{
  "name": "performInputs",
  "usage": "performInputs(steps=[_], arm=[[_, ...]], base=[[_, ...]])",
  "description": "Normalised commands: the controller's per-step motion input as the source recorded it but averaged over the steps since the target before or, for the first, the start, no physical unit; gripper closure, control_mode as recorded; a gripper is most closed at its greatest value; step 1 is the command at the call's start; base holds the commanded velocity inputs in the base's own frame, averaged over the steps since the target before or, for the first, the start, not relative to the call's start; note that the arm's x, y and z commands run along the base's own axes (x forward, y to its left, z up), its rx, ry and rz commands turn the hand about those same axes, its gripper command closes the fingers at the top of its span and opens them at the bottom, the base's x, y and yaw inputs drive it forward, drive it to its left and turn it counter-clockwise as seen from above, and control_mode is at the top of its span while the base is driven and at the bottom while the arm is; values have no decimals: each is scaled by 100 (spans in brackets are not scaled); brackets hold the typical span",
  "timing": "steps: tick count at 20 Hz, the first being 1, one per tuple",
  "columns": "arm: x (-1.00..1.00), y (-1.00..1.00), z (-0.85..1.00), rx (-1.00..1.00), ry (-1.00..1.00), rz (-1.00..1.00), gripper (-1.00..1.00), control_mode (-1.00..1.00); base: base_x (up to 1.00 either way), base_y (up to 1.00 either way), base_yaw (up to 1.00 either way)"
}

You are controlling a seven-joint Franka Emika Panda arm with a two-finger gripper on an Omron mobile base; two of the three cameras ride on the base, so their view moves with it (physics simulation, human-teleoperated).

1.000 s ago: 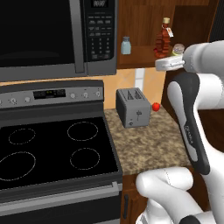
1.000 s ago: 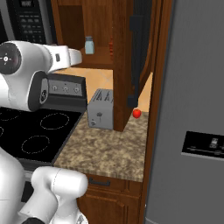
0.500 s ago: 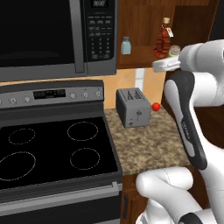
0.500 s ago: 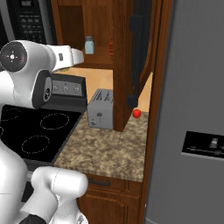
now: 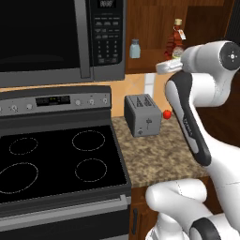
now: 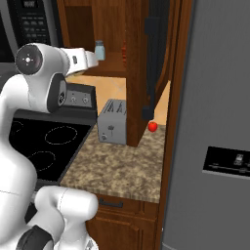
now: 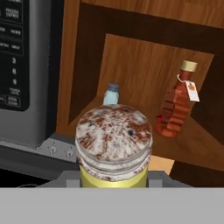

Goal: Put the shaker and condiment bottle from the counter next to their counterparts in the cabinet.

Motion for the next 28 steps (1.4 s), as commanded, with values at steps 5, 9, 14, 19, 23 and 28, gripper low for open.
performInputs(steps=[5, 9, 14, 19, 23, 28], arm=[[48, 0, -4, 1, 4, 4, 100, -100], [44, 0, -7, 1, 3, 4, 100, -100], [25, 0, -9, 0, 0, 1, 100, -100], [15, 0, -7, 0, 0, 0, 100, -100], [26, 0, -9, 0, 0, 0, 100, -100], [29, 0, -9, 0, 0, 0, 100, -100]], base=[[0, 0, 0], [0, 0, 0], [0, 0, 0], [0, 0, 0], [0, 0, 0], [0, 0, 0]])
